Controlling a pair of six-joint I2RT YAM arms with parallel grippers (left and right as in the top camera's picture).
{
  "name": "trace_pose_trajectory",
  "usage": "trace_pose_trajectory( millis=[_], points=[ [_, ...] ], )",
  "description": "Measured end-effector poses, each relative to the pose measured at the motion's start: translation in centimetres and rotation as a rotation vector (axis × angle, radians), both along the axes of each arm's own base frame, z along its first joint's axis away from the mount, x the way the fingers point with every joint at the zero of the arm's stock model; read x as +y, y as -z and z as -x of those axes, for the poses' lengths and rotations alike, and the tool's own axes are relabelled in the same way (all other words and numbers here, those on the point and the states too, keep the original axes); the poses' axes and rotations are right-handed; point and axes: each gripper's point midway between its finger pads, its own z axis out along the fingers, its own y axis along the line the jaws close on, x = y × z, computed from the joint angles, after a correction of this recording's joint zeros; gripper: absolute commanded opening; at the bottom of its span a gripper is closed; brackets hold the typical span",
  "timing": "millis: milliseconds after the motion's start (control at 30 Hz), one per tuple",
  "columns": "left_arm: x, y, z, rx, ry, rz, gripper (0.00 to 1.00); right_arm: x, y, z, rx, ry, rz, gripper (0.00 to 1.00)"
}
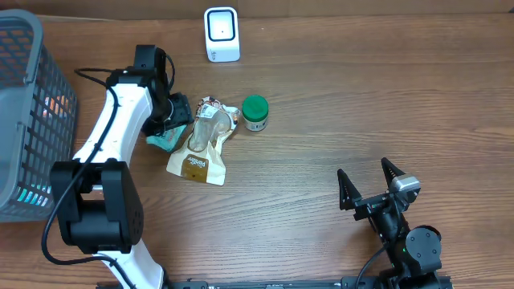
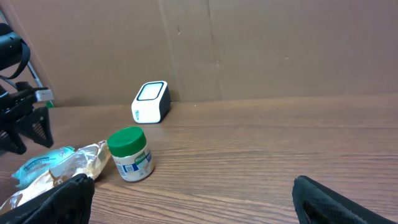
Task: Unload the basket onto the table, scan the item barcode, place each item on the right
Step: 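Carry the wipes pack with the left gripper and release it on the table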
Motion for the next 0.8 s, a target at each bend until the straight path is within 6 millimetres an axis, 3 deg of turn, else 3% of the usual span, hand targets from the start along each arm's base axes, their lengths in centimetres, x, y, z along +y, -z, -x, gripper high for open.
trace_pose_trajectory(
  millis=[67,133,333,433,533,633,700,800],
  points=[
    [0.0,-0.9,0.3,0.017,0.000,-0.001,0.63,0.0,0.0,0.0,0.000,0.000,0.000,1.00],
    [0.0,-3.1,-0.3,0.003,0.000,0.000,0.62,0.0,0.0,0.0,0.000,0.000,0.000,1.00],
    [-0.1,-12.7,-2.7,-0.147,-0.003,0.005,0.59,0.0,0.0,0.0,0.001,0.000,-0.001,1.00],
    [0.3,-18.0,-2.8,-0.252,-0.023,0.002,0.61,0.0,0.0,0.0,0.000,0.000,0.000,1.00],
    [1.5,-21.4,-2.2,-0.333,-0.063,-0.018,0.63,0.0,0.0,0.0,0.000,0.000,-0.001,1.00],
    [4.6,-24.3,-0.7,-0.400,-0.159,-0.036,0.63,0.0,0.0,0.0,0.001,0.000,-0.001,1.00],
    [8.1,-26.1,0.9,-0.441,-0.268,-0.056,0.63,0.0,0.0,0.0,0.000,0.000,0.000,1.00],
    [15.5,-28.0,4.3,-0.483,-0.503,-0.098,0.62,0.0,0.0,0.0,0.001,0.000,-0.001,1.00]
  ],
)
